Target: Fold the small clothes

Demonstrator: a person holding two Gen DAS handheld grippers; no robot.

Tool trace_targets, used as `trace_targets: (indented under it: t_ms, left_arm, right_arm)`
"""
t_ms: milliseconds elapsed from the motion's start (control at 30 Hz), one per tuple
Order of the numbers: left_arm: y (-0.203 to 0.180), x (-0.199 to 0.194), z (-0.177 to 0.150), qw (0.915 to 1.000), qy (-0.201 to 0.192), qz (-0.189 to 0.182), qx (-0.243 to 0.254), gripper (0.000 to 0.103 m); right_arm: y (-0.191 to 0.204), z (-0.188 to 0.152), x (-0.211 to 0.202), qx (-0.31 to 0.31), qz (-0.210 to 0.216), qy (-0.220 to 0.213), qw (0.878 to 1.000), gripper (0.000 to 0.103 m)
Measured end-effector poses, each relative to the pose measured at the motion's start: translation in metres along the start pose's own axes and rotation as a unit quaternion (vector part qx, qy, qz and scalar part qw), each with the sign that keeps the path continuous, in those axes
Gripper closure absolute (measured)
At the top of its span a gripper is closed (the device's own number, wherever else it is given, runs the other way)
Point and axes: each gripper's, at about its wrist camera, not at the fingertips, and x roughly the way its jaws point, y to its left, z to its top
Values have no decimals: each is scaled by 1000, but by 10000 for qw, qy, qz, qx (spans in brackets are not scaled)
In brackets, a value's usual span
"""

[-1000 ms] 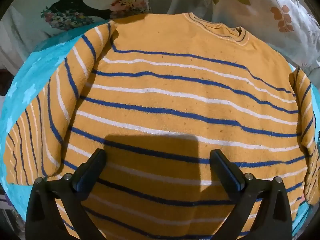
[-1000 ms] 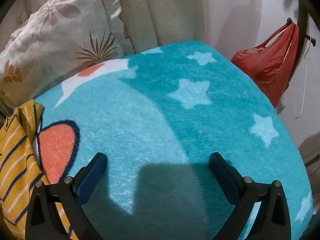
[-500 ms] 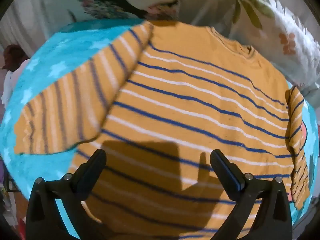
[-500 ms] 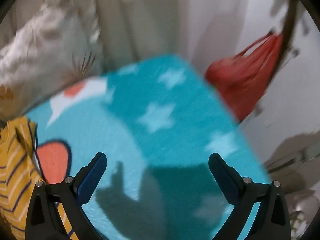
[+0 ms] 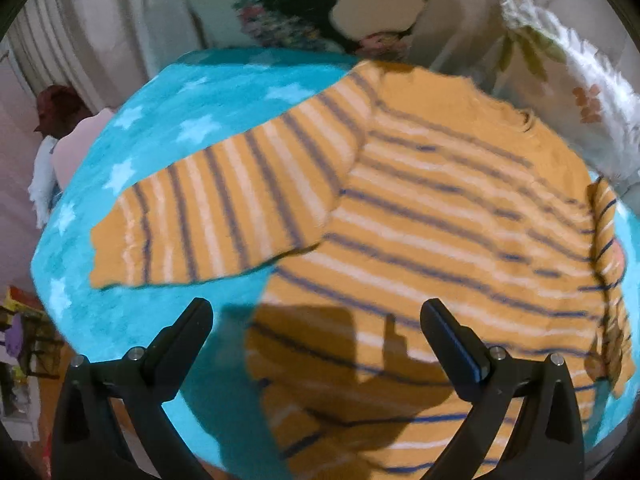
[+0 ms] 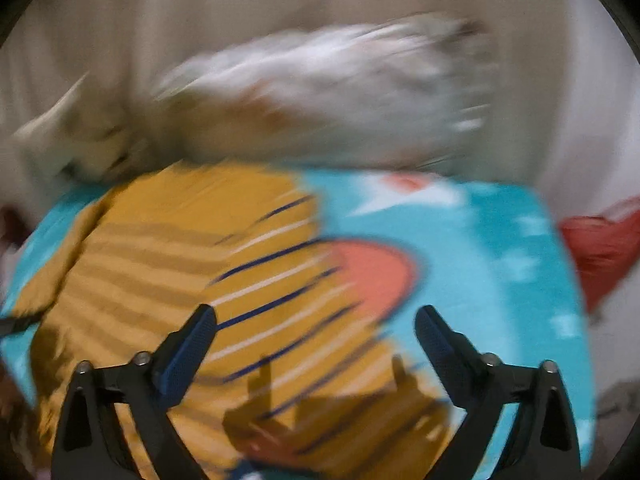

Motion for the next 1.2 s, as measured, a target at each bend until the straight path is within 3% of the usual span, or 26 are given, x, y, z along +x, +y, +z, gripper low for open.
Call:
trace_targets:
  t_ms: [67,167,200,367,467,600,667,733,967,1133,1200]
  left_arm:
    - [4,9,-11,9997,142,141,130,6]
    - [4,20,-36,9962,413,507,570,37]
    - [8,22,-47,9943,501,638,696,39]
    - [60,11,-84,9954,604,681,284,36]
    - [82,2,-95,9972,571,468,145,33]
    - [90,-19,-98,9992,236,214,225,33]
    - [73,-32,-96,9994,50,208,271,33]
    - [68,-44,-85,9992,-181,223,275,33]
    - [17,-56,-45,9979,-521,-35,372,31]
    - [-21,-55,-17,9964,-737,-173,394,31]
    - [-35,-58,-4,9951,-877,-210,409,31]
  right_arm:
    - [22,-9,10,-109,433,240,9987,24]
    - [50,-17,22,-421,897,529,9937,27]
    - [58,-24,25,-512,952,590,9924,27]
    - [61,-56,36,-879,804,1065,9871,27]
    - [51,-72,41,-876,648,1362,9847,27]
    - [54,-74,38,-1058,500,1283,9848,18]
    - [61,-75,43,-1005,492,1312,9850,5]
    - [71,-75,48,-1099,378,1358,9839,0]
    - [68,-83,48,-907,149,848,9922,0]
    - [72,-73,54,-813,102,1159,9899,1]
    - [66,-68,46,-679,185,1067,9918,6]
